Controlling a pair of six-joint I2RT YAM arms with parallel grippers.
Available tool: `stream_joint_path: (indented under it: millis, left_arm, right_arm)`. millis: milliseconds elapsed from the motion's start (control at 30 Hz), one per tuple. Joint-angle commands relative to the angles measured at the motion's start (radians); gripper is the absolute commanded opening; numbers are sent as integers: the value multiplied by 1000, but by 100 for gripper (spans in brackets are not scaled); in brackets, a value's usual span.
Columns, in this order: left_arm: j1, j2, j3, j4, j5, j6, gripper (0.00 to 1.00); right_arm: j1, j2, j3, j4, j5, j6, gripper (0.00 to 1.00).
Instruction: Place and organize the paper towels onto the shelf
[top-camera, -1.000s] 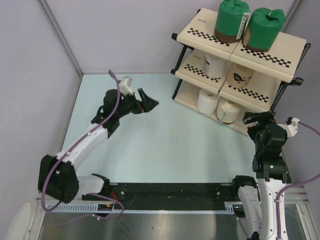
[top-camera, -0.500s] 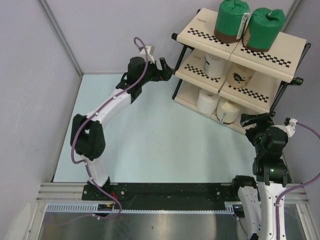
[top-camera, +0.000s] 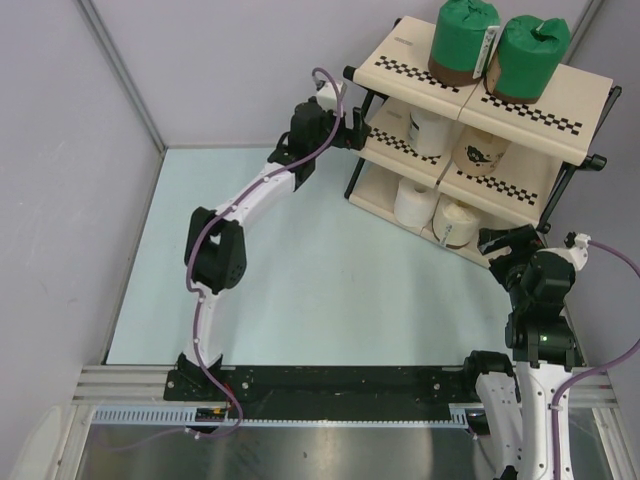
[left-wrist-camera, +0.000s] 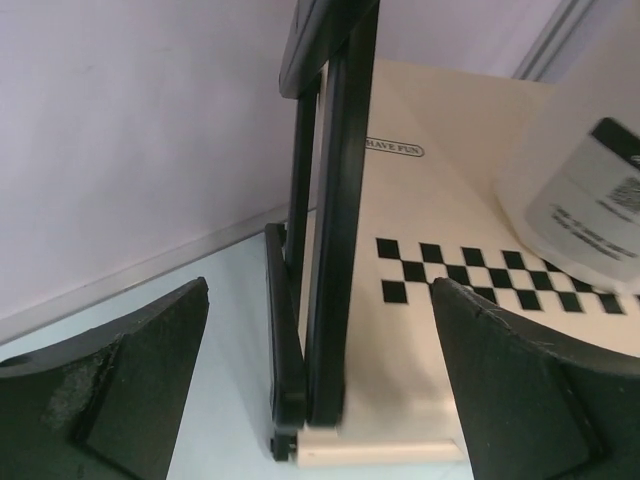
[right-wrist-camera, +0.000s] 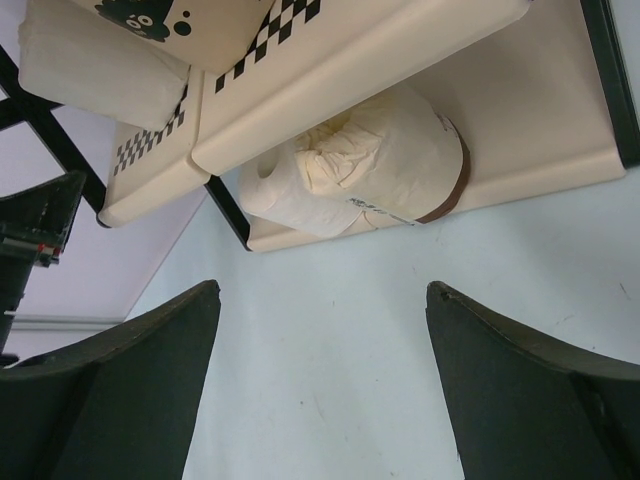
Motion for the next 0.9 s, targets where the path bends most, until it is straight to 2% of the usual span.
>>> stream_joint_path:
  millis: [0,67,100,167,300,400,433,467,533,567,633,800,867]
  left_arm:
    - [-9,87,151,4,-25,49,95]
    - [-10,118,172,13,-29,40,91]
    - [-10,122,172,21,-34,23,85]
    - [-10,135,172,34,-40,15,79]
    - [-10,147,175,27,-40,12,59]
    - [-12,135,169,10,-52,12,52]
    - [-12,130,163,4,-52,14,47]
    - [-10,126,159,2,-52,14,34]
    - [-10,99,131,5,-57,15,21]
    - [-10,90,120,7,-58,15,11]
    - [-9,54,88,-5,-58,14,2]
    - [17,-20,74,-166,84,-96,0]
    - [19,-113,-48,-148,97,-107,0]
  right_arm:
    - [-3,1,3,19,-13,-29,88]
    - [-3,3,0,19,-13,-32,88]
    - [-3,3,-2,21,-16,-31,88]
    - [-3,6,-5,23,-19,-32,88]
    - [-3,10,-14,26,-33,-35,89]
    - [-3,12,-20,27,-36,-29,89]
    - [-3,10,-20,27,-39,-28,89]
    - [-3,12,-20,29,-44,-29,89]
    - [-3,12,-22,30,-45,-29,89]
    - [-3,10,-22,30,-47,-32,89]
    - [-3,7,-20,32,-50,-32,89]
    - [-3,-3,-20,29,-53,-35,89]
    - [-3,-3,-20,32,-51,-37,89]
